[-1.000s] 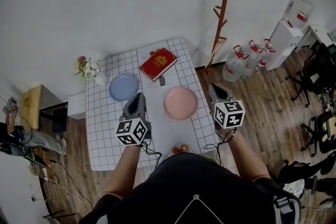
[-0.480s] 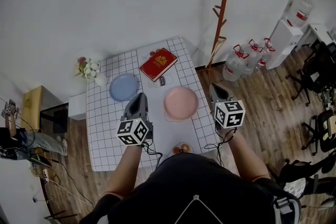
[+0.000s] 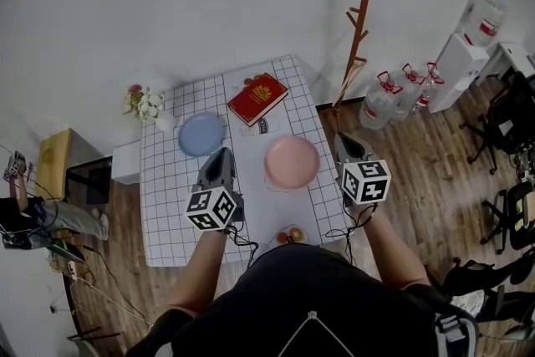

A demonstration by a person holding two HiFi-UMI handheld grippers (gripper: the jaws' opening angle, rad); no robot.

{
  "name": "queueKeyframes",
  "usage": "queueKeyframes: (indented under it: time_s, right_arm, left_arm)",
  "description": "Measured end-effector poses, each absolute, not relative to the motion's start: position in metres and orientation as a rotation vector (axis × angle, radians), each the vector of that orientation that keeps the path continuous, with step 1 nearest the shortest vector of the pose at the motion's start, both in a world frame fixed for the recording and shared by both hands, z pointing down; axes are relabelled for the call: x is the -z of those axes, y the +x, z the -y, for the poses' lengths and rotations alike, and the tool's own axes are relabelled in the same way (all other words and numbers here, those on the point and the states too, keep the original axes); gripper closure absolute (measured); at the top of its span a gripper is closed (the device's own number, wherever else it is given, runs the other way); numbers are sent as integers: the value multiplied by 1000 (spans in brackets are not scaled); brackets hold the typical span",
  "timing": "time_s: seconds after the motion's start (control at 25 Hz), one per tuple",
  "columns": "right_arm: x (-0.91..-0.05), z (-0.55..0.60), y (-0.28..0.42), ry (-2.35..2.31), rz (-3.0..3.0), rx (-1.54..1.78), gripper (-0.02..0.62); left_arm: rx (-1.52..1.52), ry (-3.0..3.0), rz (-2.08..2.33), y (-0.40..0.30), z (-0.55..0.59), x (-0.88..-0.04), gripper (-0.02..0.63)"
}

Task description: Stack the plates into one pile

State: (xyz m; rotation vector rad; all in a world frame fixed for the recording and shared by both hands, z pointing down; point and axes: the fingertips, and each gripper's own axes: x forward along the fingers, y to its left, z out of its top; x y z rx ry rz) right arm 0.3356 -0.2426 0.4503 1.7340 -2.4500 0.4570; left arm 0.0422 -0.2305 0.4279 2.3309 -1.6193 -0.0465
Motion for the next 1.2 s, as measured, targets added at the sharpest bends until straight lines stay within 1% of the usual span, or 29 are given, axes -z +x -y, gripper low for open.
queueKeyframes:
  time_s: [0.24, 0.68, 1.0, 1.2]
  right_arm:
    - [-461, 259, 311, 1627, 2503, -471, 591]
    - [-471, 270, 206, 1243, 2690, -489, 591]
    - [-481, 250, 140, 1004, 2762, -484, 591]
    - [-477, 243, 114, 959, 2775, -476, 591]
  left_arm:
    - [43, 2247, 1724, 18, 218, -432, 611]
    - [34, 1956, 2048, -67, 140, -437, 611]
    - [57, 1760, 2217, -108, 70, -440, 611]
    - [69, 1726, 2250, -129, 60, -441, 611]
